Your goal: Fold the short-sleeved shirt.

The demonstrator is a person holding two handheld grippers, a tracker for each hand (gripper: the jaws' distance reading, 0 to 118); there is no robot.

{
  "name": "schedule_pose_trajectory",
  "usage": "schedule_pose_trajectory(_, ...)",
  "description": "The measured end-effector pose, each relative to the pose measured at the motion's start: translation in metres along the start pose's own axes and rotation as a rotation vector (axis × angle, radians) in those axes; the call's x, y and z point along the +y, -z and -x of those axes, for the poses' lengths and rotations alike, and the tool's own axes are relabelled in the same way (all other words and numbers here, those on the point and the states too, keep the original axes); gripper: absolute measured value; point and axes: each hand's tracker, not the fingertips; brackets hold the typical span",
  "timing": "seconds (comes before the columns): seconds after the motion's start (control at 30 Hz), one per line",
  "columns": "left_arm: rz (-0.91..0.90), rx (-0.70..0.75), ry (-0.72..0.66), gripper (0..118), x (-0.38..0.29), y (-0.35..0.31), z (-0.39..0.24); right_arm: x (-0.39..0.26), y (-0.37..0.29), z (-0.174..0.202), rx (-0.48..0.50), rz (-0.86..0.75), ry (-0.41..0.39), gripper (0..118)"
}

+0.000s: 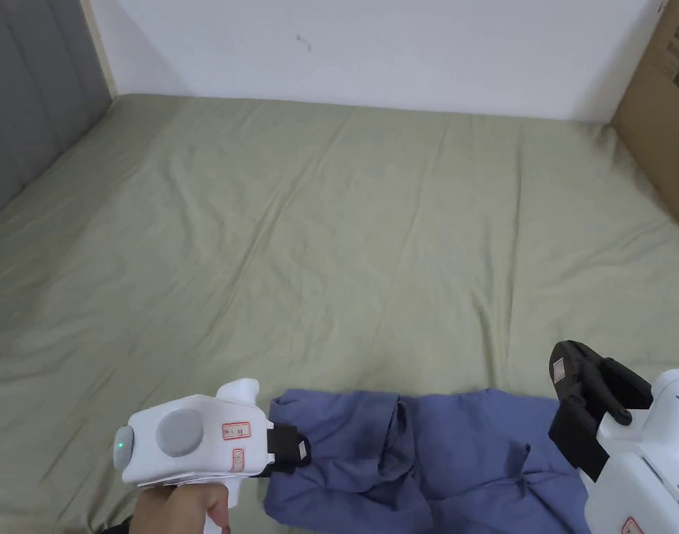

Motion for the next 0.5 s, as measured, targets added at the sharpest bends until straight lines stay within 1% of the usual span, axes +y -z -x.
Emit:
schedule_pose_trajectory(0.1, 0.000, 0.003, 0.018, 11, 0.003, -0.010, -0.001, 0.008, -0.004, 0.005, -0.002, -0.001, 0.017, 3)
schedule_pose_trajectory(0.23, -0.005, 0.001, 0.015, 11, 0.015, -0.021, 0.006, 0.013, -0.008, -0.001, -0.005, -0.007, 0.031, 3)
schedule_pose_trajectory(0.3, -0.014, 0.016, 0.006, 11, 0.024, -0.029, 0.013, 0.015, -0.010, -0.002, -0.015, -0.014, 0.024, 3)
schedule_pose_trajectory(0.5, -0.057, 0.180, 0.067, 11, 0.055, -0.069, 0.037, 0.018, -0.013, -0.002, -0.018, -0.020, 0.005, 3)
